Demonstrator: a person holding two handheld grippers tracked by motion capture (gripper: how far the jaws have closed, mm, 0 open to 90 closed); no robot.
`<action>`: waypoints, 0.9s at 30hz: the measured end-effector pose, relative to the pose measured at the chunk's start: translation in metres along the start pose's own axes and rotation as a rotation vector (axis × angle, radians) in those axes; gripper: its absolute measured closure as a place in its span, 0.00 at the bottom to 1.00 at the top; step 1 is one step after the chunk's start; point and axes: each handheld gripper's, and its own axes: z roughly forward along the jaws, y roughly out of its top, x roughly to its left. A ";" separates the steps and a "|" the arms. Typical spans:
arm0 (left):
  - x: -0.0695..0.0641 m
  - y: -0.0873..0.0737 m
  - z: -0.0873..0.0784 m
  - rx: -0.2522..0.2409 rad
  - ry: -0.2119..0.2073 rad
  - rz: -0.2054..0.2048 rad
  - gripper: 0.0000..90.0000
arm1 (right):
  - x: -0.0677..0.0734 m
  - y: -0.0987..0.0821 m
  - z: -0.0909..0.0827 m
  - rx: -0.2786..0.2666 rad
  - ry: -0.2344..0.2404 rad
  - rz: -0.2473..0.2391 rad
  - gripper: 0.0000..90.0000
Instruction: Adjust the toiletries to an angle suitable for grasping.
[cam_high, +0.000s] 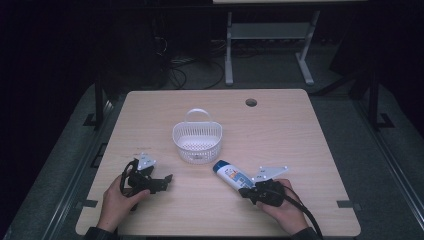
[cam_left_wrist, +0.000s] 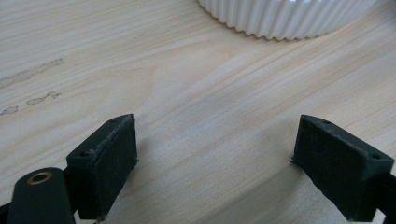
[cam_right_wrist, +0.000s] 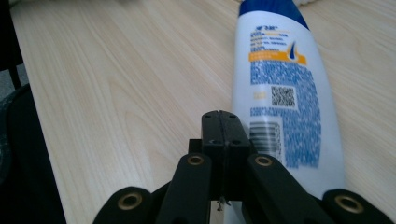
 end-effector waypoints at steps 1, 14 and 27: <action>0.000 0.000 0.000 0.000 0.000 0.000 0.14 | -0.001 -0.002 -0.002 0.000 -0.004 0.002 1.00; 0.000 0.000 0.000 0.000 0.000 -0.001 0.14 | -0.005 -0.003 -0.014 -0.031 0.017 0.019 0.97; 0.000 0.000 0.000 -0.001 -0.001 0.003 0.14 | -0.006 0.005 -0.017 -0.070 0.030 0.022 0.62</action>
